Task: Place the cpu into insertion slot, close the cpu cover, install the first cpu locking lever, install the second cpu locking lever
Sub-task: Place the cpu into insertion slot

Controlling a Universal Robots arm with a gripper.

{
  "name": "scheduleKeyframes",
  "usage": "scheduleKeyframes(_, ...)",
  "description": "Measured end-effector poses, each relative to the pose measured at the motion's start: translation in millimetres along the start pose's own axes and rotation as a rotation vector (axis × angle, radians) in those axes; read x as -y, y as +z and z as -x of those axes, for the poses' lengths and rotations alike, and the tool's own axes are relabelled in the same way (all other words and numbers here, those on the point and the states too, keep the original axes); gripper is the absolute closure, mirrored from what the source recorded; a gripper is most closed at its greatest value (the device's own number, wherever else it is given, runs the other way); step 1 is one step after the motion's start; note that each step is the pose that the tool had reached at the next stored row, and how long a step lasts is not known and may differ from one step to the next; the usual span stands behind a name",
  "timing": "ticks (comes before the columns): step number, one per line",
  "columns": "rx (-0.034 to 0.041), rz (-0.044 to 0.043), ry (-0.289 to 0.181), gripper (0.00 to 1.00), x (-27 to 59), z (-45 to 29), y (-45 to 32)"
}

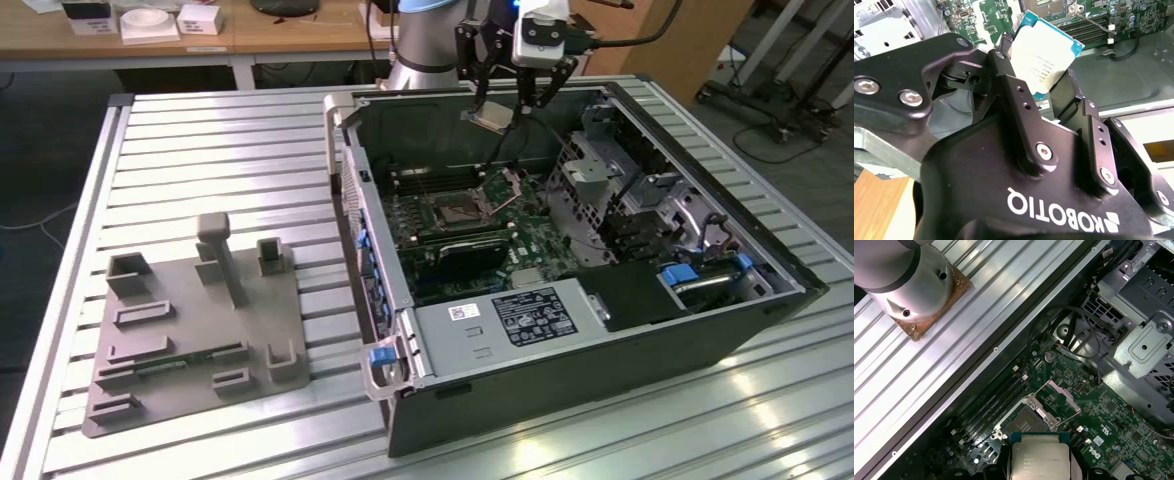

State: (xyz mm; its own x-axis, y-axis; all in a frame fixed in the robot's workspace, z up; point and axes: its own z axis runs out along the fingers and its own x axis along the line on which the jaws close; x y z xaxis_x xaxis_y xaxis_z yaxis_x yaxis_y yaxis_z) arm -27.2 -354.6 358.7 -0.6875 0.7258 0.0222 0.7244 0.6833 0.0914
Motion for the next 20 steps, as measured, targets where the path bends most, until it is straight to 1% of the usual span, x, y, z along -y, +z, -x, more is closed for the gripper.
scheduleKeyframes(20,0.0010,0.0003,0.011,0.46,0.0,0.0,0.0)
